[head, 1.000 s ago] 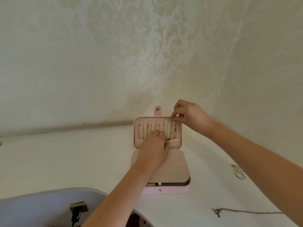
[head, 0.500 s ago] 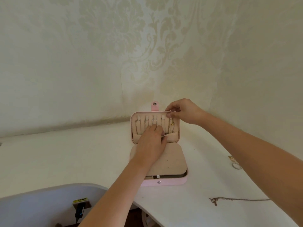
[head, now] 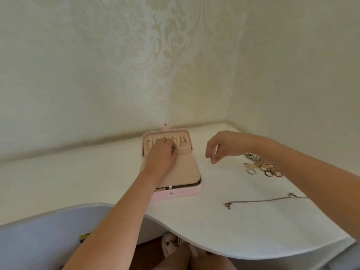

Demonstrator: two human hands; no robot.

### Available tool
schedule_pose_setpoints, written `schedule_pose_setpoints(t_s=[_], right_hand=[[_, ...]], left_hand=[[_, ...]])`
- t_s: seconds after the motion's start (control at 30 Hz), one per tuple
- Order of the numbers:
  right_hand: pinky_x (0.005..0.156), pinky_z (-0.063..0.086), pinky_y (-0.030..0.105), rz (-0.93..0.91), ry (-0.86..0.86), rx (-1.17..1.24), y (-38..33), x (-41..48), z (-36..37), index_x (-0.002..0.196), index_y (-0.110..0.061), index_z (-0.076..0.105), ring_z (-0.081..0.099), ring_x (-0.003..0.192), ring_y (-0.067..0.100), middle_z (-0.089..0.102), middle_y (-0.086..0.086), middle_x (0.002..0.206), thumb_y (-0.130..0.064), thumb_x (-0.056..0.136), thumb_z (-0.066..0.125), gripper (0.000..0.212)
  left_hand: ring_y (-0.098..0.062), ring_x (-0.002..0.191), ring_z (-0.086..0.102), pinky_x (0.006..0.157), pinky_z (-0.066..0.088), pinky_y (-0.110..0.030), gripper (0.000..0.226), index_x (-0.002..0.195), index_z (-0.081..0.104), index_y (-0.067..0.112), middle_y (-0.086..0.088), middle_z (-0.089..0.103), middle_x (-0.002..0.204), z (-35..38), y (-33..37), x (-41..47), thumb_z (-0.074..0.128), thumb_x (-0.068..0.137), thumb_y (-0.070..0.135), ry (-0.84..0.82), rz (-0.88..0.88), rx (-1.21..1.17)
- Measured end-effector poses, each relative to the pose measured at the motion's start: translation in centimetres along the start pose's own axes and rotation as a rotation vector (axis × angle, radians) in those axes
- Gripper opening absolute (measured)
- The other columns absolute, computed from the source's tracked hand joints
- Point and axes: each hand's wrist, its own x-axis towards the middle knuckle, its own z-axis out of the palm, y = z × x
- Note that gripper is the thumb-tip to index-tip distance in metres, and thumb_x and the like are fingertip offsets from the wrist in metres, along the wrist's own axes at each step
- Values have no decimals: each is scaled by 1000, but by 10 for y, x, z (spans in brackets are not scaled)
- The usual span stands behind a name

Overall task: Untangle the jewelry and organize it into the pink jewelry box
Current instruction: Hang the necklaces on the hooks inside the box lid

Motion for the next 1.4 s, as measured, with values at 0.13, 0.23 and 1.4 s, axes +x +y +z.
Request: schedule_pose_setpoints(t_s=[0.13,0.23,1.4], right_hand=[[76,47,18,-11,-238,11,-1,-55,35,93,-21,71,61,74,-4,71,-9,88,-23,70,81,25],[71,49,15,-22,-157,69,4,-76,53,88,-26,69,61,73,-2,68,-10,86,-25,67,83,25],[71,45,18,-13,552,504,23,-149,128,84,-28,72,59,77,6,69,-15,84,-18,86,65,13]], left_hand=[[-24,96,56,82,44,-35,20,99,65,10,-6,62,100,-2,2,1,49,91,18,-39,-37,24],[-24,98,58,87,45,-39,22,105,64,10,-7,62,107,-5,4,-2,51,90,18,-3,-25,20],[-2,66,65,65,46,-8,6,77,72,19,3,72,73,-25,101,-134,75,76,14,-246,-228,-645]])
